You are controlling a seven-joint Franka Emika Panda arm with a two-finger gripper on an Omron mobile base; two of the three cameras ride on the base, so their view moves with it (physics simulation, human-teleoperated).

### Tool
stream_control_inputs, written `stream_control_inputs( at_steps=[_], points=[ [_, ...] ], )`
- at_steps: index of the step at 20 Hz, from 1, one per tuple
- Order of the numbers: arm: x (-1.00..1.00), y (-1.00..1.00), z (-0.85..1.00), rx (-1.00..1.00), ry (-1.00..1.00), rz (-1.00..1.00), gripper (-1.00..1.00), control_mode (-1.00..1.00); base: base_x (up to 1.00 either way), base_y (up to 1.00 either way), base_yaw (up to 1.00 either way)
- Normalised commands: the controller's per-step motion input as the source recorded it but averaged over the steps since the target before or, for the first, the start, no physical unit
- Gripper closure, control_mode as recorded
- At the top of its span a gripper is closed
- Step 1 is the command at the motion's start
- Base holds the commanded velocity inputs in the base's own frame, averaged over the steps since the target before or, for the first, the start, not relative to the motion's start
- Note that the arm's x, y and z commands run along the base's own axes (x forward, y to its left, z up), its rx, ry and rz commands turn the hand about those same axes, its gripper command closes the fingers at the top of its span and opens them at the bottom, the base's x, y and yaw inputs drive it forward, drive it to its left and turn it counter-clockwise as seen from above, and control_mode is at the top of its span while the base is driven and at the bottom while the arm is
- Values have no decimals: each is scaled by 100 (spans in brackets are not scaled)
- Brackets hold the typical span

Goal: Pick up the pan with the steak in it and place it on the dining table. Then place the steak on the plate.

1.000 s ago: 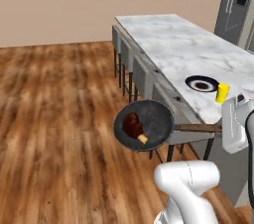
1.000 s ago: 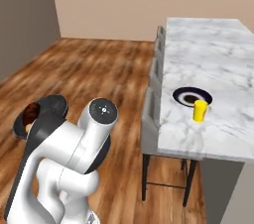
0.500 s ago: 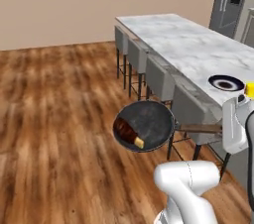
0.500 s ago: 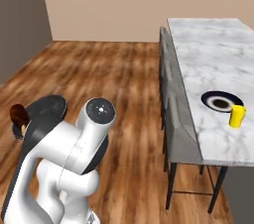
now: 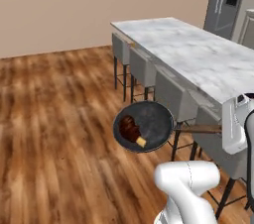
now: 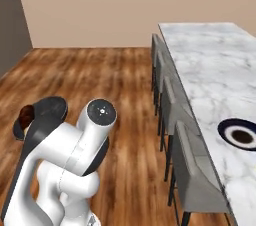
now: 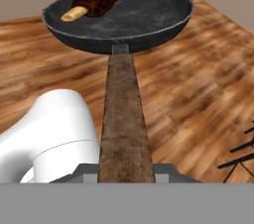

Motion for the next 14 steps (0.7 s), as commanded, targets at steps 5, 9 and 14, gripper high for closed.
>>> stream_control_inputs(
  at_steps=[5,9,14],
  points=[
    [0,0,0,0,0,0,100,100,100,51,-20],
    [0,0,0,0,0,0,100,100,100,50,-21],
    [0,0,0,0,0,0,100,100,93,50,-25]
  ],
)
